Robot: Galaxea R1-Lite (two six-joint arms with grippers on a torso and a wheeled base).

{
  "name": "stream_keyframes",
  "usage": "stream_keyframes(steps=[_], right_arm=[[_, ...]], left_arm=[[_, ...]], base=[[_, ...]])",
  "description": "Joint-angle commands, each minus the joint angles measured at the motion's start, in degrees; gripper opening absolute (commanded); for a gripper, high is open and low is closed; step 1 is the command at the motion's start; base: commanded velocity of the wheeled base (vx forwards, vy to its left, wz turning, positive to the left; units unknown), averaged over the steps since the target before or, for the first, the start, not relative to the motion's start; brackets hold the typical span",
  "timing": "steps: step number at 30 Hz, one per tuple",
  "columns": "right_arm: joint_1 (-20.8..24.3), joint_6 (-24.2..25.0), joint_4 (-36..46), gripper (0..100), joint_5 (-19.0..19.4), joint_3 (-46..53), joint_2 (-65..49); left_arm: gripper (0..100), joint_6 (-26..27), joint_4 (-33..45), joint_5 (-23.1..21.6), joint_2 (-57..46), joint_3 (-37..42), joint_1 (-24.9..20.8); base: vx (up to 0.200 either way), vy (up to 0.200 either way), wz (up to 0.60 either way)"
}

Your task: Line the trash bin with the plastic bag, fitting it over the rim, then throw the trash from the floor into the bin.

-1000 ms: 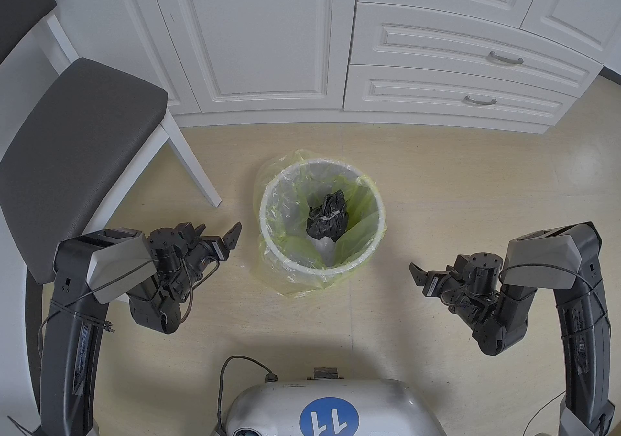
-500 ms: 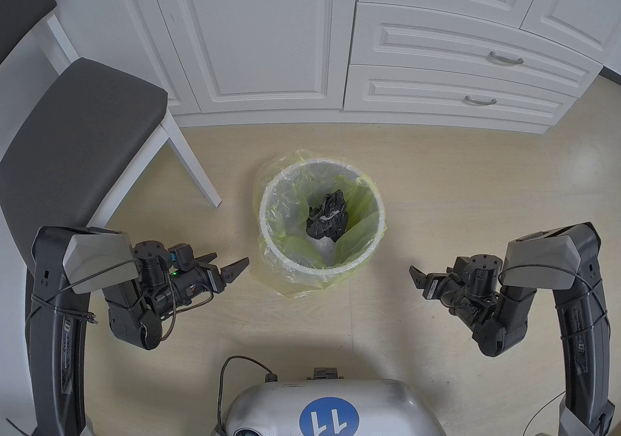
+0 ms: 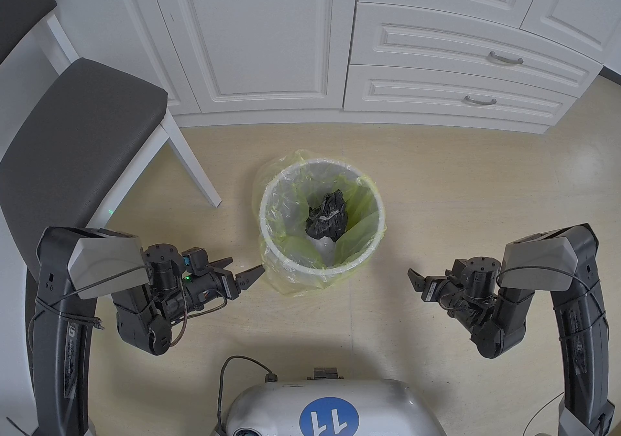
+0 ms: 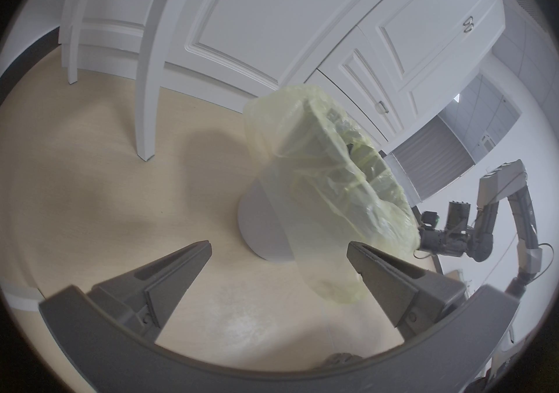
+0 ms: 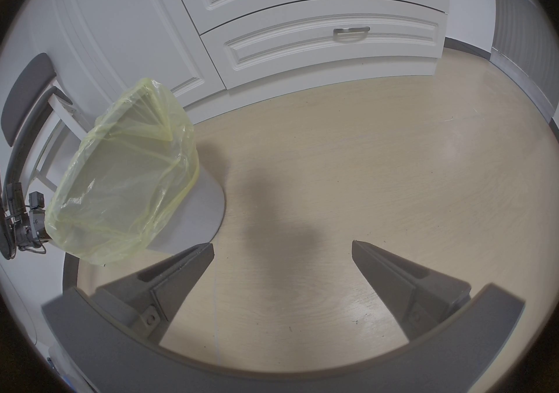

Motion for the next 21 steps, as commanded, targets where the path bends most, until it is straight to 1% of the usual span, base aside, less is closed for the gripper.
stream_keyframes(steps=[1, 2, 3, 4, 5, 6, 7, 8, 10, 13, 16, 17, 18, 19, 21], right_arm=[[0.3, 0.0, -1.0, 100, 0.0, 0.1, 0.4], [0.3, 0.0, -1.0, 100, 0.0, 0.1, 0.3], [0.3, 0.0, -1.0, 100, 0.0, 0.1, 0.3], [0.3, 0.0, -1.0, 100, 0.0, 0.1, 0.3], [0.3, 0.0, -1.0, 100, 0.0, 0.1, 0.3], [0.3, 0.0, -1.0, 100, 0.0, 0.1, 0.3], [0.4, 0.0, -1.0, 100, -0.1, 0.1, 0.3], [0.7, 0.0, -1.0, 100, -0.1, 0.1, 0.1], [1.0, 0.0, -1.0, 100, -0.3, 0.2, -0.6], [1.4, -0.3, -1.0, 100, -1.9, 0.6, -1.9], [1.4, -1.3, -1.0, 100, -2.6, 1.1, -3.2], [1.0, -3.1, -1.0, 100, -2.6, 2.2, -5.4], [1.0, -3.2, -1.0, 100, -2.6, 2.2, -5.6], [0.8, -4.1, -1.0, 100, -2.6, 3.6, -8.1], [0.9, -4.6, -1.0, 100, -2.6, 4.8, -10.4]], left_arm=[[100, -0.3, 0.1, 1.6, 2.2, -3.0, -0.5], [100, -0.4, 0.1, 2.4, 2.7, -3.7, -0.5], [100, -1.1, 0.1, 5.1, 3.8, -5.7, -1.2], [100, -1.4, 0.1, 5.7, 4.1, -6.3, -1.3], [100, -3.2, 0.2, 9.4, 5.4, -9.1, -2.1], [100, -3.2, 0.2, 9.4, 5.4, -9.1, -2.1], [100, -4.8, 0.2, 12.8, 6.7, -11.4, -2.4], [100, -5.1, 0.2, 14.4, 7.4, -12.1, -2.4], [100, -4.8, 0.2, 14.4, 7.8, -11.8, -1.9], [100, -4.8, 0.2, 14.4, 7.3, -11.6, -1.2], [100, -4.6, 0.2, 14.8, 5.4, -10.0, -0.8], [100, -3.8, 0.2, 15.0, 4.0, -8.3, -0.9], [100, -3.6, 0.2, 15.0, 3.8, -8.0, -0.9], [100, -0.1, 0.3, 15.4, 0.9, -3.4, -1.1], [100, 3.8, 0.3, 16.4, -1.5, 0.9, -1.4]], base=[[0.000, 0.000, 0.00], [0.000, 0.000, 0.00], [0.000, 0.000, 0.00], [0.000, 0.000, 0.00], [0.000, 0.000, 0.00], [0.000, 0.000, 0.00], [0.000, 0.000, 0.00], [0.000, 0.000, 0.00], [0.000, 0.000, 0.00], [0.000, 0.000, 0.00], [0.000, 0.000, 0.00], [0.000, 0.000, 0.00], [0.000, 0.000, 0.00], [0.000, 0.000, 0.00], [0.000, 0.000, 0.00]])
